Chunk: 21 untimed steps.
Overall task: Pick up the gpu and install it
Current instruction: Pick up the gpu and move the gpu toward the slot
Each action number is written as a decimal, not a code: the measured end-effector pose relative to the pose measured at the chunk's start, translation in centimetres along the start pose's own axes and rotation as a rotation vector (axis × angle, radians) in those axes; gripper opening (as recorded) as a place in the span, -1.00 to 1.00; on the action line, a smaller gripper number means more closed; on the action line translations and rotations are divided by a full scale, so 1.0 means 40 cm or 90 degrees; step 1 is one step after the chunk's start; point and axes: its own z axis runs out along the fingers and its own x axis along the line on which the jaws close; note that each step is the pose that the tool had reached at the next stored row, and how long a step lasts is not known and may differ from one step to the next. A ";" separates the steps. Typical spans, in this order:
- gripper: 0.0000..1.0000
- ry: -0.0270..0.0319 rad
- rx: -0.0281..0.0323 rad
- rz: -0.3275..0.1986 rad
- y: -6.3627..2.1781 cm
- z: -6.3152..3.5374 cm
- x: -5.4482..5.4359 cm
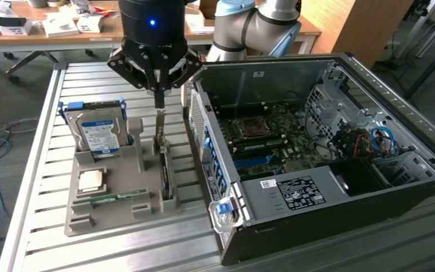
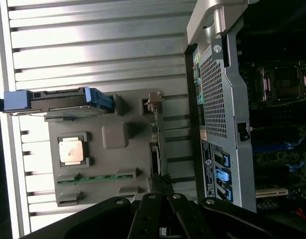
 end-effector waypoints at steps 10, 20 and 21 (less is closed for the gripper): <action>-0.54 0.0000 -0.0004 0.000 0.000 0.000 0.000; -0.17 -0.0014 -0.0006 0.000 -0.001 0.013 0.000; -0.17 -0.0015 -0.0007 0.000 -0.001 0.017 0.000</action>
